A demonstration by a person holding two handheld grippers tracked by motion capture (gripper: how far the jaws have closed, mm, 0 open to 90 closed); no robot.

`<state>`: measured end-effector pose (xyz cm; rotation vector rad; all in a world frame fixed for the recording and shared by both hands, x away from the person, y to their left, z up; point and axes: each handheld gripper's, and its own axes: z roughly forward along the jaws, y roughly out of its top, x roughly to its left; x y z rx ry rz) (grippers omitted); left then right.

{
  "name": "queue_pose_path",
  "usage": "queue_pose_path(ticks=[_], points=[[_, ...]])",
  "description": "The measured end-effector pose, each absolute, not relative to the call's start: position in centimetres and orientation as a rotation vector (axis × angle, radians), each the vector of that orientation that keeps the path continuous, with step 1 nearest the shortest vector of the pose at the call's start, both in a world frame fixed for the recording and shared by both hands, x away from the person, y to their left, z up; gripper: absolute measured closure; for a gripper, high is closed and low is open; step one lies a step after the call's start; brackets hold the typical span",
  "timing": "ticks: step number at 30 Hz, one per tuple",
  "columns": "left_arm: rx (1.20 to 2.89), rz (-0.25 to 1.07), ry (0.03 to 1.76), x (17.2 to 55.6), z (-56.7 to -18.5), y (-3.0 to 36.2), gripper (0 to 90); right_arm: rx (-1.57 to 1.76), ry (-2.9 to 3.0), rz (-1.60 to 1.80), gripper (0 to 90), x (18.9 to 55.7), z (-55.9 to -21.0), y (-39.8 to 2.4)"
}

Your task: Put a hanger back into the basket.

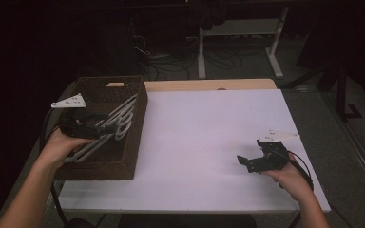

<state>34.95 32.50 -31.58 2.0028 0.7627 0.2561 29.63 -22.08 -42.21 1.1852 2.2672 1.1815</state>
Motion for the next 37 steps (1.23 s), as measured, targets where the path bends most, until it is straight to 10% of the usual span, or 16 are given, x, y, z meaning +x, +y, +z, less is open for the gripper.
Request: queue_pose_path(ticks=[17,37], points=[[1.967,0.217,0.649,33.0,-33.7,27.6,2.4,1.086,2.255,1.3,0.0,29.0,-37.7,-21.3],[1.96,0.185,0.638,33.0,-34.1,27.5,1.2,1.039,2.266,1.305,0.0,29.4,-36.8,-20.8]])
